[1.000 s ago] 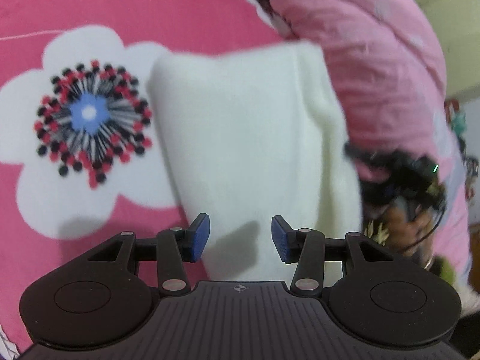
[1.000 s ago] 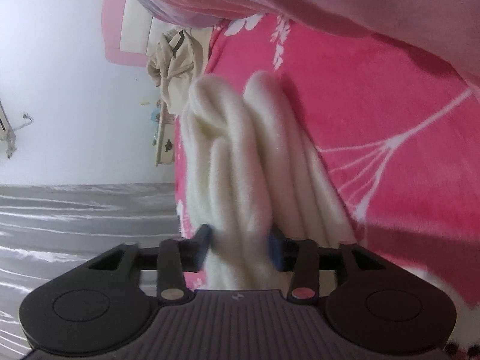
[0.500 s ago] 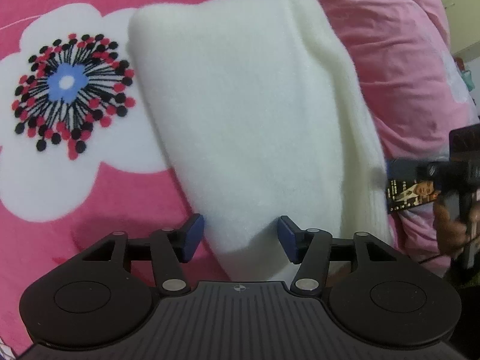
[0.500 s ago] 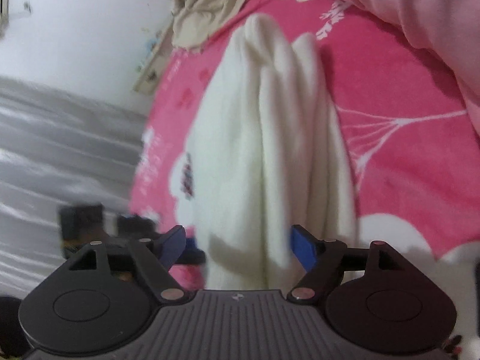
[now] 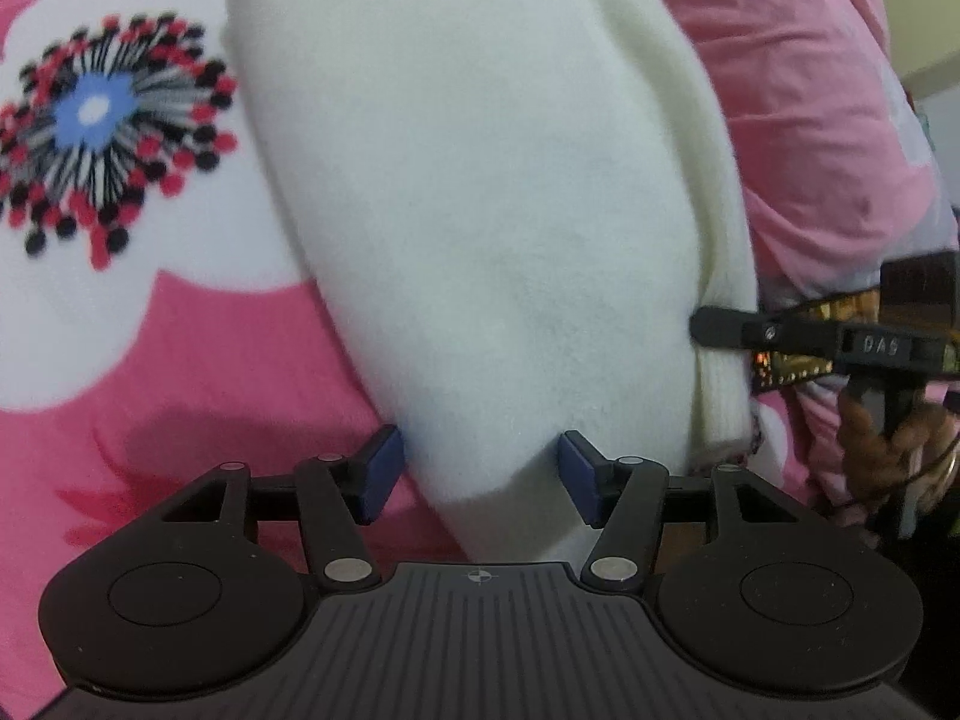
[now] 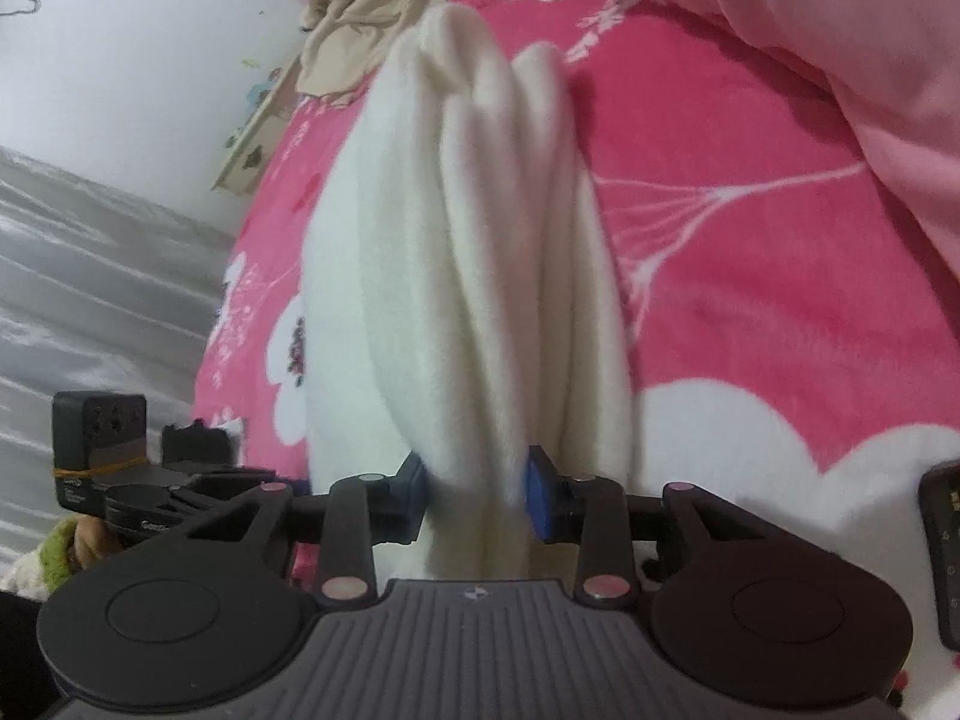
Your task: Fold clothes
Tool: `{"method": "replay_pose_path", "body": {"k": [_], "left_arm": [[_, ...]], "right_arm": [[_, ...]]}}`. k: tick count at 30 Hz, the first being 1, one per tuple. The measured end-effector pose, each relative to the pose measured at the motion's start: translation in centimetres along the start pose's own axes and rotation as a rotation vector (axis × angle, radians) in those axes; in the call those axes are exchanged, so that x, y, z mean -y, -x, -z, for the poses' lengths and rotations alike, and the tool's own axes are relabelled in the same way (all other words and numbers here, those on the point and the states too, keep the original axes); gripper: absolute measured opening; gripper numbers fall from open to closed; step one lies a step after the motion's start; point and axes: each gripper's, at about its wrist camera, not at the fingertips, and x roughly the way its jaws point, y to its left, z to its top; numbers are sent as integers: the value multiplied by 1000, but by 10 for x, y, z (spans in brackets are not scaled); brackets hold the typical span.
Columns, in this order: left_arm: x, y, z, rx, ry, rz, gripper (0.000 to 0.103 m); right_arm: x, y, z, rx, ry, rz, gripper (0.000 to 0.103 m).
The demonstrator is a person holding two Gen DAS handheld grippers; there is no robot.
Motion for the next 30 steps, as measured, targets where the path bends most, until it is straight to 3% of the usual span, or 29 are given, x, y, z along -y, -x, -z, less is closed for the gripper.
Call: {"method": "replay_pose_path", "body": {"k": [2,5,9,11,13,14,15,18,20,23,25,27,30], "left_arm": [[1,8,-1,-3,-12,8,34],[1,18,-2,-7,-16,20,31],[2,4,1,-27,-13,17,35],[8,-1,3,-18,-53,-7,37],[10,-1,4,-15,-68,-13,38],[9,1,3,-16,-67,-13,38],[7,2,2,-17,-65,-13,39],[5,15,0,-1,-82,-26,41],[5,27,-3,39,-105,-42,41],[6,40,-10,102,-125,-61,42],[9,39,-15,134,-133,-76,42],[10,35,-17,143,-142,-97,42],[3,20,-15,81,-116,-156,43]], "right_arm": [[-2,5,1,-1,-18,-41,21],[-4,23,3,11,-33,-182,18],[18,17,9,4,17,-42,18],[35,13,12,-9,-23,-34,19],[38,16,13,-7,-12,-14,29],[37,19,13,-15,8,21,41],[36,23,12,-30,26,64,46],[20,46,1,-45,102,134,51],[-3,69,-11,5,183,158,51],[-50,85,-32,149,337,191,50],[-81,80,-45,238,440,189,37],[-109,56,-55,281,565,187,13],[-125,18,-61,320,665,216,7]]}}
